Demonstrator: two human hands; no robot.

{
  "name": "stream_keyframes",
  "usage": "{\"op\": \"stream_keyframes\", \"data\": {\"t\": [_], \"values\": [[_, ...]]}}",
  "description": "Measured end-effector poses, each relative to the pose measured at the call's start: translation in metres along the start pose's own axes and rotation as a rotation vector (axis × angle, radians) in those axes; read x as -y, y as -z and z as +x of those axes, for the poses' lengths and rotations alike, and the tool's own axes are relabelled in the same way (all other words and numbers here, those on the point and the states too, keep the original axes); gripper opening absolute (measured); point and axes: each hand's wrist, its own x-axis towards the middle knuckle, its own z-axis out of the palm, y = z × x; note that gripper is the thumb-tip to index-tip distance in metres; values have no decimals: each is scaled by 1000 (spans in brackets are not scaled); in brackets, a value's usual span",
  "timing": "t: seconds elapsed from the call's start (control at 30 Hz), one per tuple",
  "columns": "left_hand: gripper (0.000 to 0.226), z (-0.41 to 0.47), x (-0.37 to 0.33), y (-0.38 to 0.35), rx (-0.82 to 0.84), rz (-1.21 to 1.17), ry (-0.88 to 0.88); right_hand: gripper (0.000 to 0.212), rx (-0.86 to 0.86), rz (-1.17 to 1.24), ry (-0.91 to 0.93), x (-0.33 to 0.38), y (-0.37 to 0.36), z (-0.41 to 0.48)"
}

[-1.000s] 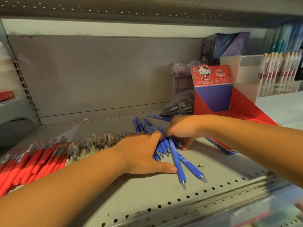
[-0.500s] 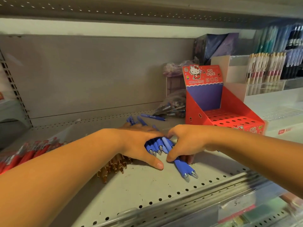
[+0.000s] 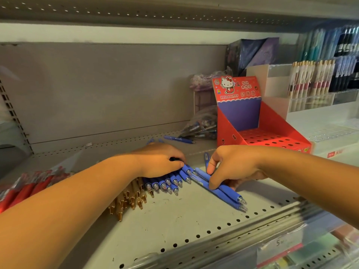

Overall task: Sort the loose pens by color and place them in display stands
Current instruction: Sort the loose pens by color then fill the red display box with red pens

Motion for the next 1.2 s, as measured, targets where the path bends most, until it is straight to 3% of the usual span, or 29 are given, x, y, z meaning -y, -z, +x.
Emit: {"op": "stream_keyframes", "data": {"t": [0.2,0.37,0.47,0.67,0.87,1.0,1.1,1.2], "values": [[25,-9,13,2,-50,-197,50,8,-32,59,21,0,17,6],[25,-9,14,3,-102,-225,39,11,-109,105,60,15,17,26],[35,-12,15,4,-124,-290,69,10,-134,84,76,28,4,43],[53,-18,13,4,-133,-244,79,18,-166,16,182,42,-19,67],[32,-19,1,3,-107,-33,162,18,-178,-48,236,41,-15,66],[58,-13,-9,-3,-80,47,158,22,-230,-126,223,35,-2,62],[68,-12,-13,-6,-40,74,103,17,-313,-334,117,27,7,65],[84,-13,-19,-8,-35,112,74,19,-249,-441,-13,18,7,68]]}}
